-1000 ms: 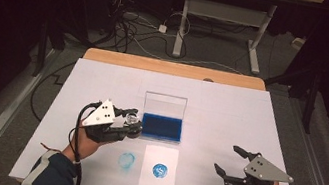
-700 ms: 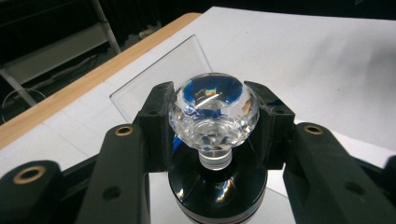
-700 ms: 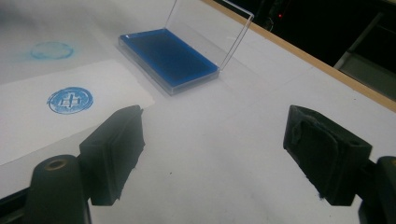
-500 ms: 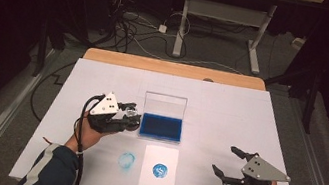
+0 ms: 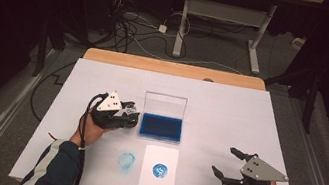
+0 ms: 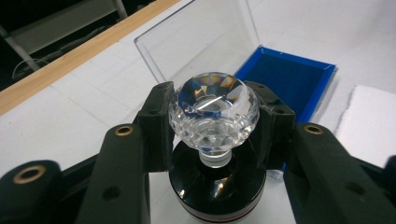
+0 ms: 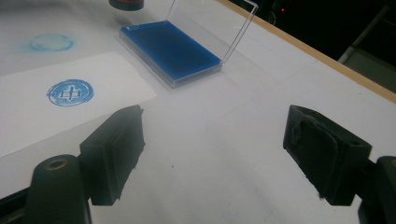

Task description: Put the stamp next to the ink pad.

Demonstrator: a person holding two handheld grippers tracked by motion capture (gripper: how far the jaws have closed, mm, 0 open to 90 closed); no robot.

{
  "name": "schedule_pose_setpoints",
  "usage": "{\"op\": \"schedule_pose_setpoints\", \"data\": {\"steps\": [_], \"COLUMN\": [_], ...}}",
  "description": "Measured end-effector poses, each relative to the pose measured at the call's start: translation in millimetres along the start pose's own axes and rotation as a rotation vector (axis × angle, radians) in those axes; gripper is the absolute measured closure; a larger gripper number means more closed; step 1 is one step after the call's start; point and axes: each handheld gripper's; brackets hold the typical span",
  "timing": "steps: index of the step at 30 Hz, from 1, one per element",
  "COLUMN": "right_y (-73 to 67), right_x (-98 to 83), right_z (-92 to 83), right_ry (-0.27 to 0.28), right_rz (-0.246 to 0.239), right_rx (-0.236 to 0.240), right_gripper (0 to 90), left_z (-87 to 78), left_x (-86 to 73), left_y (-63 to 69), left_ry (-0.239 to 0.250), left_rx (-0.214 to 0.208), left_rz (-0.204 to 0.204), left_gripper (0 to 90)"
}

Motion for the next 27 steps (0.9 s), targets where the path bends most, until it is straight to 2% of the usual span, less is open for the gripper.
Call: {"op": "schedule_pose_setpoints", "data": {"steps": [6,11,22,27], "right_y": [-0.3,-0.4,-1.5,-1.9], "right_x": [-0.7,-0.6,-0.5,-0.5], "right_z": [0.7,1.2,3.1,3.0], "right_ry": [-0.005,-0.007,-0.02,-0.023], "right_rz": [-0.003,-0.007,-0.013,-0.016], "right_rx": [0.002,0.003,0.014,0.018], "right_gripper": [20.5,20.5,20.7,20.7], "left_z": [6.9,11.4,19.4,19.6], "left_x": [-5.2,-8.1,-11.9,-14.0], "left_y": [-3.3,-2.9,0.3,-0.7], "left_ry": [-0.019,-0.036,-0.079,-0.068], "left_rx": [0.008,-0.005,0.005,0.0], "left_rz": [-0.01,-0.013,0.0,-0.018], "left_gripper": [53.9,53.8,53.8,53.7]}}
Point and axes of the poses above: each handheld gripper's, and its own axes: z roughly forward along the jaws, x roughly out of its top, y roughly to its right, and after that the axes turned 4 degrees about -y, right-handed
